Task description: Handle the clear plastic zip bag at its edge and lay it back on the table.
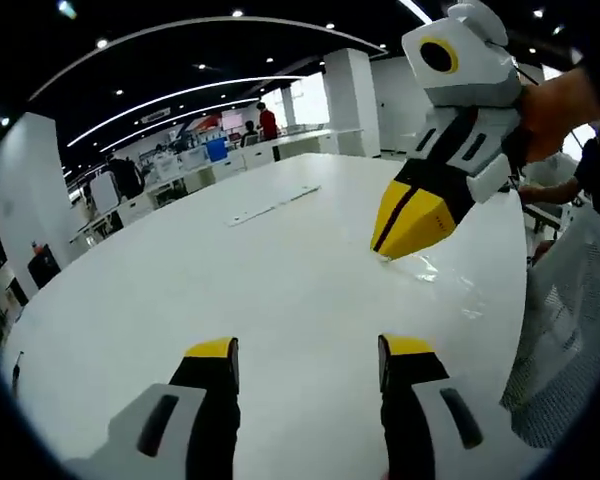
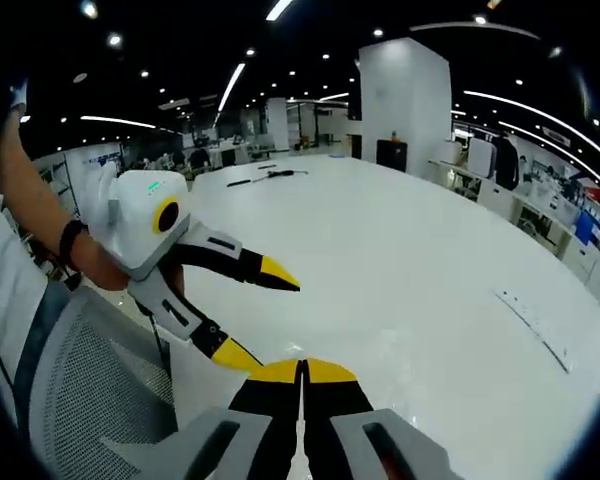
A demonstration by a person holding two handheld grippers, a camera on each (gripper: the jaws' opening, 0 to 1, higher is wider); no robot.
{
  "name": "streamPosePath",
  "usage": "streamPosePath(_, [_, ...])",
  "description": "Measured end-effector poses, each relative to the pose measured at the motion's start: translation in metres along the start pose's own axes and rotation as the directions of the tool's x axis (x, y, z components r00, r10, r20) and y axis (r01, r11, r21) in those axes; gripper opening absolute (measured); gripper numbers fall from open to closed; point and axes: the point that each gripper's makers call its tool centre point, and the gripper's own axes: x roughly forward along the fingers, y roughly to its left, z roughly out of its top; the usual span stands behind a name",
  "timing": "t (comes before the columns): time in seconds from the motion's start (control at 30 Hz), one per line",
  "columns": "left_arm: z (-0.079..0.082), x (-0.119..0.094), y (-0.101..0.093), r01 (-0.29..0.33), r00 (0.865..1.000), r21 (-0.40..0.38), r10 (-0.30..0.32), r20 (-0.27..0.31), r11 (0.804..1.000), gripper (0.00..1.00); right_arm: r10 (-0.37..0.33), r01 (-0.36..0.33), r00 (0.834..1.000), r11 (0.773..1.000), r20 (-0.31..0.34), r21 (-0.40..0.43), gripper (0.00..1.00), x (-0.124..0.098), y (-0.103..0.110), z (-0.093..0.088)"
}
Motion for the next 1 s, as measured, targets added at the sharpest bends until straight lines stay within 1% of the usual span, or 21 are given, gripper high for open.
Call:
streamPosePath(0.03, [0.003, 0.004, -0.004, 0.028, 0.999, 0.043, -0.028, 0.014, 0.999, 0.56, 0.007, -0.007, 1.000, 1.000, -0.001, -0.001, 0.00, -0.002, 0.002, 0.000])
streamPosePath(0.07, [0.004, 0.006, -0.004, 0.029, 0.999, 0.072, -0.031, 0.015, 0.997, 0.56, 0.014, -0.014, 1.000, 1.000, -0.002, 0.000, 0.00, -0.003, 0.005, -0.001])
streamPosePath(0.17, [0.008, 0.011, -0.008, 0.054, 0.998, 0.107, -0.057, 0.023, 0.993, 0.54, 0.028, -0.028, 1.000, 1.000, -0.009, -0.010, 0.00, -0.006, 0.010, -0.004])
streamPosePath(0.2, [0.011, 0.013, -0.011, 0.073, 0.996, 0.113, -0.077, 0.034, 0.991, 0.53, 0.030, -0.030, 0.999, 1.000, -0.009, -0.007, 0.00, -0.008, 0.012, -0.005])
streamPosePath(0.23, [0.011, 0.014, -0.016, 0.102, 0.994, 0.122, -0.107, 0.032, 0.987, 0.52, 0.031, -0.031, 0.999, 1.000, -0.010, -0.001, 0.00, -0.008, 0.013, -0.007])
streamPosePath(0.3, [0.007, 0.018, -0.019, 0.108, 0.994, 0.162, -0.111, 0.011, 0.981, 0.51, 0.021, -0.021, 1.000, 1.000, -0.023, 0.012, 0.00, -0.008, 0.013, -0.013])
streamPosePath(0.4, [0.007, 0.018, -0.023, 0.123, 0.992, 0.161, -0.127, 0.011, 0.979, 0.48, 0.024, -0.024, 1.000, 0.999, -0.010, 0.044, 0.00, -0.005, 0.018, -0.017])
streamPosePath(0.53, [0.009, 0.019, -0.029, 0.140, 0.989, 0.164, -0.145, 0.016, 0.976, 0.43, -0.028, 0.029, 0.999, 0.998, -0.019, 0.051, 0.00, -0.005, 0.017, -0.025])
streamPosePath(0.57, [0.008, 0.019, -0.032, 0.151, 0.988, 0.170, -0.156, 0.011, 0.974, 0.42, -0.029, 0.030, 0.999, 0.999, -0.020, 0.046, 0.00, -0.005, 0.019, -0.026])
streamPosePath(0.63, [0.007, 0.020, -0.035, 0.162, 0.986, 0.190, -0.166, 0.006, 0.968, 0.39, -0.047, 0.048, 0.998, 0.999, -0.033, 0.022, 0.13, -0.006, 0.019, -0.029])
streamPosePath(0.67, [0.006, 0.021, -0.036, 0.174, 0.984, 0.198, -0.178, 0.005, 0.965, 0.37, -0.060, 0.059, 0.996, 0.998, -0.066, -0.023, 0.17, -0.006, 0.019, -0.035])
streamPosePath(0.7, [0.006, 0.022, -0.037, 0.180, 0.983, 0.204, -0.185, 0.004, 0.962, 0.36, -0.064, 0.059, 0.994, 0.997, -0.091, -0.049, 0.20, -0.006, 0.022, -0.040])
streamPosePath(0.77, [0.007, 0.022, -0.040, 0.193, 0.980, 0.205, -0.198, 0.003, 0.959, 0.31, -0.075, 0.069, 0.993, 0.996, -0.096, -0.059, 0.23, 0.000, 0.022, -0.044])
streamPosePath(0.83, [0.008, 0.023, -0.041, 0.203, 0.978, 0.207, -0.208, 0.004, 0.957, 0.28, -0.089, 0.084, 0.991, 0.995, -0.097, -0.055, 0.29, 0.007, 0.021, -0.048])
streamPosePath(0.87, [0.009, 0.024, -0.042, 0.208, 0.977, 0.209, -0.214, 0.003, 0.955, 0.26, -0.112, 0.106, 0.987, 0.992, -0.115, -0.064, 0.30, 0.011, 0.018, -0.052])
streamPosePath(0.93, [0.011, 0.024, -0.044, 0.217, 0.975, 0.219, -0.223, 0.001, 0.951, 0.24, -0.133, 0.119, 0.981, 0.987, -0.139, -0.107, 0.32, 0.017, 0.016, -0.057])
streamPosePath(0.97, [0.012, 0.024, -0.045, 0.222, 0.974, 0.224, -0.228, 0.003, 0.949, 0.23, -0.159, 0.137, 0.976, 0.980, -0.150, -0.143, 0.32, 0.017, 0.017, -0.056])
streamPosePath(1.0, [0.013, 0.024, -0.046, 0.228, 0.972, 0.227, -0.234, 0.002, 0.947, 0.21, -0.181, 0.152, 0.969, 0.974, -0.169, -0.170, 0.31, 0.019, 0.014, -0.060])
